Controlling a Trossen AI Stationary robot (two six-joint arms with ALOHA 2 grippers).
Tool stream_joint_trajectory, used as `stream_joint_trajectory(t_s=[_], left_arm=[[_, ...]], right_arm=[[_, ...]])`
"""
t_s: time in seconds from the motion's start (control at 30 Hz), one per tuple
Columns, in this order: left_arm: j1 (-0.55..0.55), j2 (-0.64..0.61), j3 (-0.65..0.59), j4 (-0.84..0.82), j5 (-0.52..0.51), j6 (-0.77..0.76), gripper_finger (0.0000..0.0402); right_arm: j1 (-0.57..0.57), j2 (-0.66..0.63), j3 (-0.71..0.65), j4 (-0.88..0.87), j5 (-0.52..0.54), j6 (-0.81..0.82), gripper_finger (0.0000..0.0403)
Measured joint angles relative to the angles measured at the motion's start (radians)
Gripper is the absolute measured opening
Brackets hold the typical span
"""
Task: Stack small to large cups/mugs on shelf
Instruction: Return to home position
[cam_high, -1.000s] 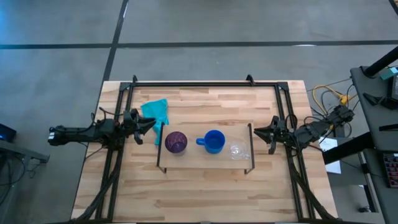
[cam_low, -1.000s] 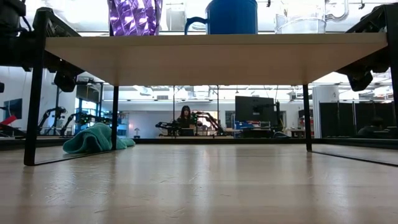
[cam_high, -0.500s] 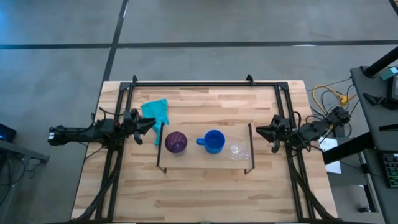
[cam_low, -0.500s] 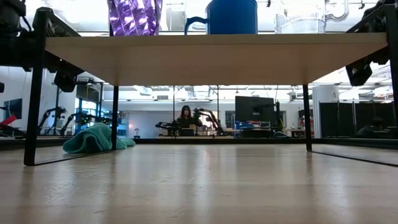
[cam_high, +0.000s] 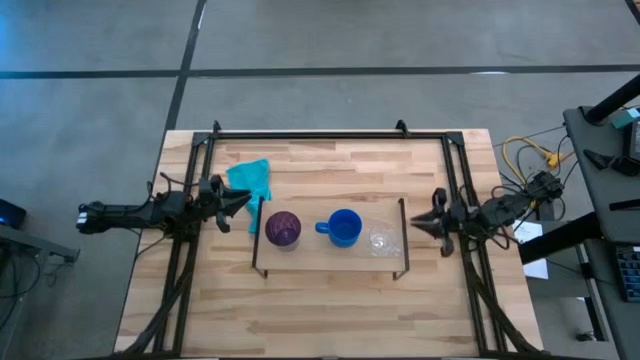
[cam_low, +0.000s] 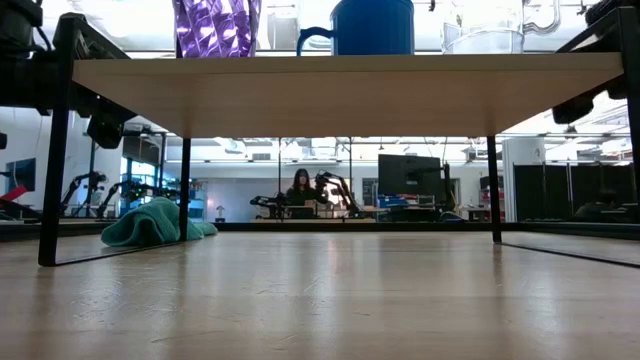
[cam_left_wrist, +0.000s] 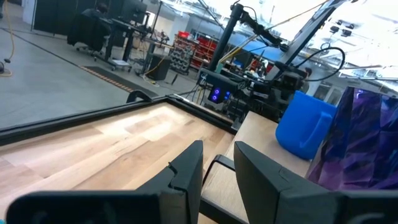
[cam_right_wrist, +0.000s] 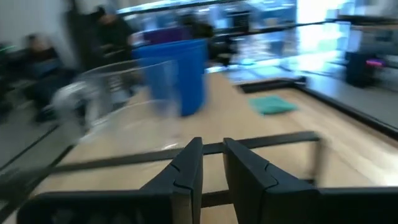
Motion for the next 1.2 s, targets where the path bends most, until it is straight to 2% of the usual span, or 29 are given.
stream_joint_trajectory(t_s=[0.17,0.43,0.57,1.2], left_arm=[[0.0,-0.001,0.0,0.0,0.0,0.0,0.0077],[0.0,-0.001,0.0,0.001,0.0,0.0,0.0077],[0.0,-0.001,0.0,0.001,0.0,0.0,0.0077],[0.0,0.0,-0.001,0.01,-0.001,0.0,0.0077]], right_arm=[[0.0,0.0,0.0,-0.003,-0.238,-0.073,0.0059],[0.0,0.0,-0.012,-0.012,-0.408,-0.147,0.0059],[0.0,0.0,-0.013,-0.011,-0.44,-0.145,0.0059],[0.0,0.001,-0.013,-0.01,-0.44,-0.062,0.0059]])
